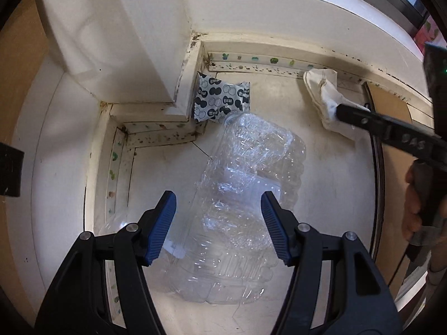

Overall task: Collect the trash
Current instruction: 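Grasp the wrapped clear bottles with the left tool while the right tool grasps the white tissue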

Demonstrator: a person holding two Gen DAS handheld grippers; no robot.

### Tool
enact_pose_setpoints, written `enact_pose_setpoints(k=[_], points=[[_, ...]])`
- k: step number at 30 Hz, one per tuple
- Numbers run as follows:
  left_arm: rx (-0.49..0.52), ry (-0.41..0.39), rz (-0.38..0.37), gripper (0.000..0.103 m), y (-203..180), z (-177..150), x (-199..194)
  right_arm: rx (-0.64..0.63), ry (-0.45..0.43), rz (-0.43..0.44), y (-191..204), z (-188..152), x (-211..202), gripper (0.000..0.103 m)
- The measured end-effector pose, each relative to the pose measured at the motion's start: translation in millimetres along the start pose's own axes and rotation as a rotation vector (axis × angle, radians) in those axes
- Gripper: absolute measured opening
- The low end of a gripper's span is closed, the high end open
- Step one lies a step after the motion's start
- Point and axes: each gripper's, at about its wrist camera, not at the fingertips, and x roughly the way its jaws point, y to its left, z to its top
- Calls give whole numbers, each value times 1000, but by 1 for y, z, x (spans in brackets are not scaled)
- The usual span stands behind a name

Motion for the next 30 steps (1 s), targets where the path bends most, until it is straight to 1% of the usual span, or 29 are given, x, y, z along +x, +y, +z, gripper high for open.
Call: enact_pose_setpoints(k=[1, 2, 3, 4, 5, 6, 8, 11, 14, 18, 22, 25, 27, 29, 30], points=[[-2, 3, -4, 60, 0, 1, 0, -3, 6, 6, 0, 0, 5, 69], [-3, 6, -6, 61, 0, 2, 1, -10, 16, 30, 0, 1, 12, 64], [-3, 6, -6, 61, 0, 2, 2, -17, 23, 55, 1, 0, 15, 56], [-4, 8, -13, 62, -1, 2, 2, -28, 29, 80, 4, 0, 18, 55], [-4, 14, -22, 62, -2, 3, 3, -45, 28, 76, 7, -1, 19, 53], [-4, 26, -36, 62, -3, 2, 5, -64, 21, 72, 9, -3, 18, 48], [0, 40, -54, 62, -7, 0, 8, -93, 25, 84, 13, -8, 17, 41], [25, 66, -52, 62, -18, -7, 15, -93, 34, 103, 14, -19, 12, 39], [45, 55, -40, 68, -28, -13, 16, -72, 29, 137, 9, -33, -1, 39], [48, 61, -45, 69, -34, -19, 17, -56, 17, 176, 1, -53, -24, 39], [53, 61, -39, 70, -36, -24, 14, -81, 18, 186, 2, -72, -39, 39], [33, 71, -62, 71, -35, -23, 17, -96, 28, 215, 4, -86, -47, 39], [18, 79, -81, 74, -31, -25, 18, -105, 43, 237, 9, -94, -49, 39], [3, 87, -103, 81, -27, -27, 21, -108, 53, 260, 14, -99, -48, 39], [2, 89, -106, 82, -28, -28, 21, -113, 56, 265, 17, -103, -47, 39]])
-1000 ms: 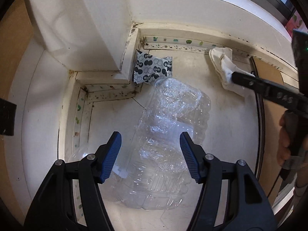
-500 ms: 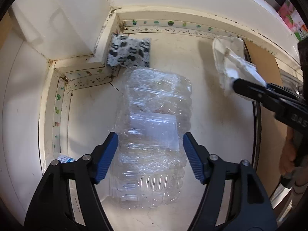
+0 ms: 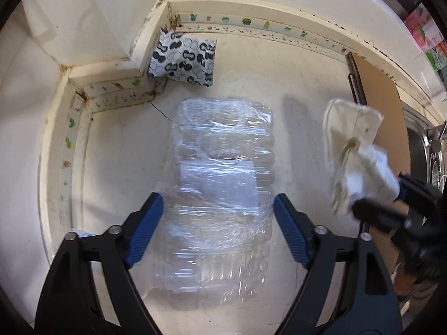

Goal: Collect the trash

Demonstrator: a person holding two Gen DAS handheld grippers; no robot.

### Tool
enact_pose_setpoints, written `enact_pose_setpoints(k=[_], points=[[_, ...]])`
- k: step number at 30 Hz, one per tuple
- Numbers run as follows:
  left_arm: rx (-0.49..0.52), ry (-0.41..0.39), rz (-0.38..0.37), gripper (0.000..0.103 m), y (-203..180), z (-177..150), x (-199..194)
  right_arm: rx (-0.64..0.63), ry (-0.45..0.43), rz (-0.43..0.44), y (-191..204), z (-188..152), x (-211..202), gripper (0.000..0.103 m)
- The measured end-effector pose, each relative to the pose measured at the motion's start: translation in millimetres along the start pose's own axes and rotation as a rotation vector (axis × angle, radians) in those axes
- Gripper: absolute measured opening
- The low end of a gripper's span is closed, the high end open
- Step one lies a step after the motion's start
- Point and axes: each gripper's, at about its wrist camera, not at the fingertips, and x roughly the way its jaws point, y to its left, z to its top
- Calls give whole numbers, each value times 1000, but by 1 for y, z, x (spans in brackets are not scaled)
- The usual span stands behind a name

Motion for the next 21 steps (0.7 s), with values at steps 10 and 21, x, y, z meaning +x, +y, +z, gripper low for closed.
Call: enact_pose_setpoints(k=[10, 21], points=[[75, 9, 71, 87, -20, -3, 10, -23, 49, -2, 18, -17, 27, 38], [183, 37, 237, 93, -61, 3, 36, 57, 0, -1, -1, -22, 10, 38]])
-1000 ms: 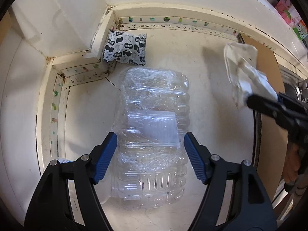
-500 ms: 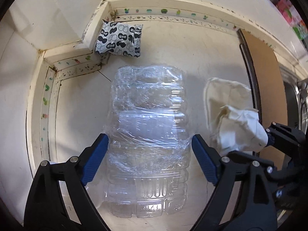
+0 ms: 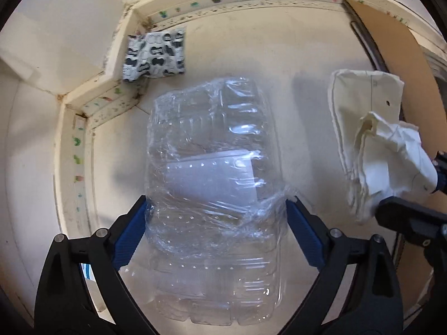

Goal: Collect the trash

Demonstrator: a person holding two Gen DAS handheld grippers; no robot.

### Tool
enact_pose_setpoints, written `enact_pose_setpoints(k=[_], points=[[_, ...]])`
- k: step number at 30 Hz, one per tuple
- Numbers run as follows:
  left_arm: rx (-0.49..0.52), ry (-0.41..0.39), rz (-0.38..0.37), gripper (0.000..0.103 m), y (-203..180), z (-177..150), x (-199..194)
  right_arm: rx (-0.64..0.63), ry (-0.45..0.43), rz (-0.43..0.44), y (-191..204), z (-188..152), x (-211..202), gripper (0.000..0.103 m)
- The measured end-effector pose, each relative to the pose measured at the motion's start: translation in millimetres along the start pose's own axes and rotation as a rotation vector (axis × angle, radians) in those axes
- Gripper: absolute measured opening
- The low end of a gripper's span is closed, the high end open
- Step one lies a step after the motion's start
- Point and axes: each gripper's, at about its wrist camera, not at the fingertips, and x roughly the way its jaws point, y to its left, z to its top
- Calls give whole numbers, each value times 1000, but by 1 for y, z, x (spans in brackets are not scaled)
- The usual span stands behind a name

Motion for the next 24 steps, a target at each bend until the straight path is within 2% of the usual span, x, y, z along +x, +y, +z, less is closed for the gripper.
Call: enact_pose_setpoints(k=[2, 11, 18, 24], points=[[-7, -9, 0, 87, -6, 1, -1, 4, -4, -7, -2, -4, -6, 38], [21, -51, 13, 83, -10, -11, -22, 45, -34, -21, -8, -23, -31, 38], [28, -145, -37, 83, -8, -39, -73, 42, -66, -45, 5, -50, -57, 38], [41, -247, -103, 83, -22, -89, -129, 48, -101, -75, 28, -91, -88, 38]])
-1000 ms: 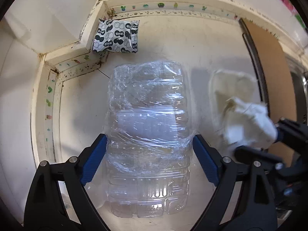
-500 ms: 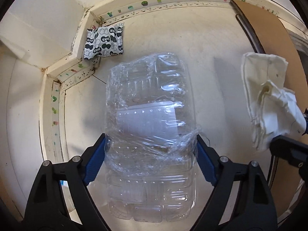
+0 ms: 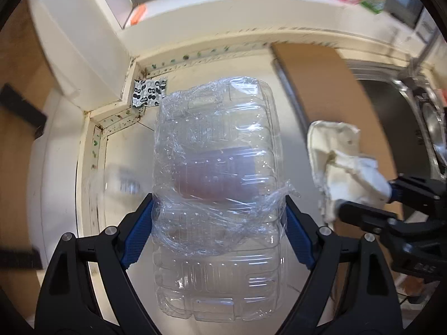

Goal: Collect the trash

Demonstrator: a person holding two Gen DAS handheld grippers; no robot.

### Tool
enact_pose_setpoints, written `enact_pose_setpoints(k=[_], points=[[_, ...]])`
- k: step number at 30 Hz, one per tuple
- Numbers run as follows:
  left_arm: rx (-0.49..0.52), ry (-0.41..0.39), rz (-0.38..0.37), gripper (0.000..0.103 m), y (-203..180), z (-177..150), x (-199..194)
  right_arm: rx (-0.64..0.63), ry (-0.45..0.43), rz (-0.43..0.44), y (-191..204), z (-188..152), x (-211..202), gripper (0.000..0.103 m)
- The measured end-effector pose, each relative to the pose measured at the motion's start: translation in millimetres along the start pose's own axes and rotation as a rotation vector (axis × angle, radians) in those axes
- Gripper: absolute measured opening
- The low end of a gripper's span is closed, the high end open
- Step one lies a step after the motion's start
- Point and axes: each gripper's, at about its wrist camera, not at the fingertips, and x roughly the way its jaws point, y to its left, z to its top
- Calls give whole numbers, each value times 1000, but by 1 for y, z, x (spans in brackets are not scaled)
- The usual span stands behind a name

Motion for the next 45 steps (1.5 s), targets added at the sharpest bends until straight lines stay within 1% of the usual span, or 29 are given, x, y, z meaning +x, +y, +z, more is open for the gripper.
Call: enact_pose_setpoints(k=[4, 9, 12, 16, 19, 23, 27, 34, 40, 45], points=[[-5, -43, -35, 83, -8, -34, -36, 16, -34, -24, 17, -33, -28, 38], [-7, -93, -74, 84, -16, -95, -84, 35, -87, -68, 44, -83, -64, 38], [8, -104, -92, 84, -17, -131, -100, 47, -124, -104, 60, -119, -83, 38], [51, -119, -108, 84, -22, -187, -123, 82, -172, -132, 84, -171, -105, 38], [66, -122, -135, 84, -23, -224, -138, 97, -202, -145, 105, -209, -117, 38], [93, -107, -181, 84, -26, -273, -152, 106, -224, -166, 136, -263, -129, 38], [105, -87, -222, 84, -31, -315, -165, 128, -212, -178, 158, -316, -138, 38], [116, -63, -262, 84, -38, -370, -178, 134, -162, -213, 183, -390, -153, 38], [97, -27, -275, 84, -42, -402, -177, 146, -126, -225, 187, -439, -160, 38], [90, 1, -279, 84, -53, -422, -172, 146, -90, -223, 178, -460, -153, 38]])
